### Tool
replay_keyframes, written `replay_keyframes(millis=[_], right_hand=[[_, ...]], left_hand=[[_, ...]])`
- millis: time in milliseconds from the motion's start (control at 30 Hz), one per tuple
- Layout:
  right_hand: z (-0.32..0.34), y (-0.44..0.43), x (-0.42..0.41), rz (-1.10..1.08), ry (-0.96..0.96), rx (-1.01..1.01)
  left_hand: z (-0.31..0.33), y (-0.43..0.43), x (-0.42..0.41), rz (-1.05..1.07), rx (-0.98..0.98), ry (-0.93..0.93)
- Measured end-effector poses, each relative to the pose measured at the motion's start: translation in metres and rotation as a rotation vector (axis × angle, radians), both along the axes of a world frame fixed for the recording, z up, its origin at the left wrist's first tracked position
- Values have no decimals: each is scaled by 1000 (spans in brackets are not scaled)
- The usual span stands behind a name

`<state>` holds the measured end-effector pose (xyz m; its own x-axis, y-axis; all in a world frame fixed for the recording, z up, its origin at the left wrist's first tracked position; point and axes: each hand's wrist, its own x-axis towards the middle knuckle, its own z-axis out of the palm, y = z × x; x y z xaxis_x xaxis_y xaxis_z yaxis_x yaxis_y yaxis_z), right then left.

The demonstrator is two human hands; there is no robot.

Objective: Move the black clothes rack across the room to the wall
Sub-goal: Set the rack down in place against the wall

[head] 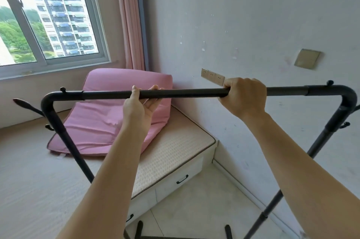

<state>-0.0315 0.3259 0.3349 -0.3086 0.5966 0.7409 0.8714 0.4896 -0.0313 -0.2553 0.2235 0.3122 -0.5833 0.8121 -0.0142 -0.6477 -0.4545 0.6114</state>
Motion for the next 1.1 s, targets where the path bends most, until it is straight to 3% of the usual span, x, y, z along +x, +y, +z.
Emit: replay_keyframes(millis=[1100], right_hand=[[5, 91, 91, -573, 3, -88]], left_hand=[[10, 223, 73, -590, -70, 28]])
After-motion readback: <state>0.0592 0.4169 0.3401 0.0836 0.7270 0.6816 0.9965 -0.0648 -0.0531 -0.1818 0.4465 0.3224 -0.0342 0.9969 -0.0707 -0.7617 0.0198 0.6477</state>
